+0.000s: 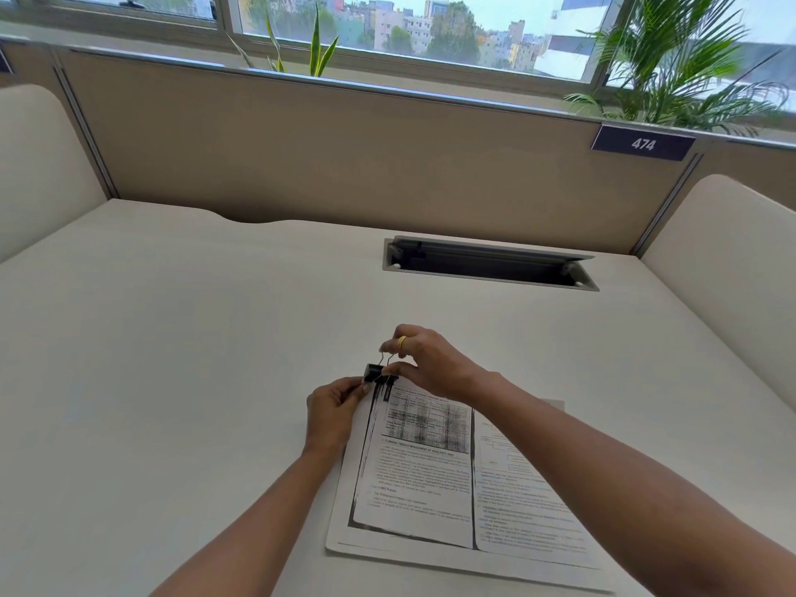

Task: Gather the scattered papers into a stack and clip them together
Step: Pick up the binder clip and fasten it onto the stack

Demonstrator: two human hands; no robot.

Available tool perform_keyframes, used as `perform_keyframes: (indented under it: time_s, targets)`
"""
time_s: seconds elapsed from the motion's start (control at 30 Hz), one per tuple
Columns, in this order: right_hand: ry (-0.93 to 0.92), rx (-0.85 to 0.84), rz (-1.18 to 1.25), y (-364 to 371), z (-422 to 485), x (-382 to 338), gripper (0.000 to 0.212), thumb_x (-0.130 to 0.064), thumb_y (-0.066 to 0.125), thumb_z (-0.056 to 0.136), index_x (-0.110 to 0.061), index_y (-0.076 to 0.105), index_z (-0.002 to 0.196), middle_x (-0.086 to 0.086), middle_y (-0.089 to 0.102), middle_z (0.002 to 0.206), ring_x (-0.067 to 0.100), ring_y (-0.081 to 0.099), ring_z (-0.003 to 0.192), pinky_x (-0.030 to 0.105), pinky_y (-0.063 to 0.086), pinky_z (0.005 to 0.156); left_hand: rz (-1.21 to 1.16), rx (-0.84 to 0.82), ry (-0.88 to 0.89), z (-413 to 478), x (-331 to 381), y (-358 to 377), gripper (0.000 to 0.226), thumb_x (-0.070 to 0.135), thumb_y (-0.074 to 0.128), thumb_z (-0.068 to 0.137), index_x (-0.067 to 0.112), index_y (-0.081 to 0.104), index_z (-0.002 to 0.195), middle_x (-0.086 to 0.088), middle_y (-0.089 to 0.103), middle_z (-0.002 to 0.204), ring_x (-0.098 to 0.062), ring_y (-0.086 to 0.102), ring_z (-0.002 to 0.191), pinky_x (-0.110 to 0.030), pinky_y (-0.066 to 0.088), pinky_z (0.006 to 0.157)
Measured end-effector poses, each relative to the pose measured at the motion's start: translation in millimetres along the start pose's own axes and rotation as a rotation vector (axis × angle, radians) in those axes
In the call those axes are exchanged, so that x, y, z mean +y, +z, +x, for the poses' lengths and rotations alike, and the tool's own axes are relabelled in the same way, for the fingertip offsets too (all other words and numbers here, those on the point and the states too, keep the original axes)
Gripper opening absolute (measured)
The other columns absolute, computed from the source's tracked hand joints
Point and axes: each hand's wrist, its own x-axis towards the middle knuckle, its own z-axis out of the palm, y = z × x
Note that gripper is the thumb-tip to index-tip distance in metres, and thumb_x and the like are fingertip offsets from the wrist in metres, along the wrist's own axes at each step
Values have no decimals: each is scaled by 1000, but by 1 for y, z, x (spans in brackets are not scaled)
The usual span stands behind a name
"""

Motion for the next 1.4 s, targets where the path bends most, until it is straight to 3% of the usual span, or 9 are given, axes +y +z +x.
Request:
perform_keyframes:
  time_s: [0.2,0.37,0.57,0.7,0.93,1.1,1.23,1.33,1.4]
  targets:
    - [-9,-1,-1,1,1,-1,37,-14,63,85,1,59,119,15,60,105,24,60,95,17,40,80,-8,-3,-8,-1,0,1,20,9,65,83,28,71,79,21,71,65,-24,68,77,-41,55,81]
    - [-12,-5,-6,1,2,-1,37,-14,63,85,1,59,119,14,60,105,24,60,95,16,38,78,-14,12,-10,-1,0,1,13,9,65,83,11,73,92,22,70,63,-23,67,77,-43,55,82]
    - [-18,-26,-9,1,3,2,38,-15,63,85,0,59,119,14,59,104,23,59,94,16,38,77,-18,5,-10,-1,-1,1,15,10,65,83,23,72,83,19,71,66,-21,67,78,-38,55,81]
    - [-26,-67,-11,0,2,3,41,-16,62,86,-2,56,123,13,57,108,22,57,97,22,43,83,-13,5,-14,0,-3,1,17,11,65,83,25,72,81,19,71,65,-18,66,74,-35,55,79]
    - [-2,-87,0,3,0,7,47,-20,58,89,-5,48,132,11,55,125,23,55,112,26,42,96,11,12,-18,0,-3,1,12,11,66,82,11,74,91,20,70,63,-20,67,76,-30,54,76]
    - [74,7,70,5,-8,16,55,-26,60,88,-10,41,137,9,54,134,17,50,121,17,33,98,10,25,-34,2,0,1,14,11,67,82,6,73,93,18,69,59,-20,67,74,-29,55,74]
    - [255,112,113,1,-22,38,55,-30,59,88,-10,43,136,8,52,136,17,47,125,22,32,102,-18,60,-41,4,1,-2,20,12,68,81,2,71,98,8,70,70,-18,65,74,-18,54,70]
    - [442,301,191,-3,-42,62,50,-28,60,88,-9,47,133,9,53,135,19,48,125,25,32,102,-105,78,-81,7,4,-6,21,9,67,81,-1,70,99,0,70,75,-22,64,78,-32,54,79]
    - [583,470,241,-5,-59,79,48,-25,60,87,-8,49,131,10,50,136,22,47,125,29,33,103,-136,85,-85,10,7,-10,17,8,66,82,4,70,97,8,71,67,-16,65,71,-27,55,75]
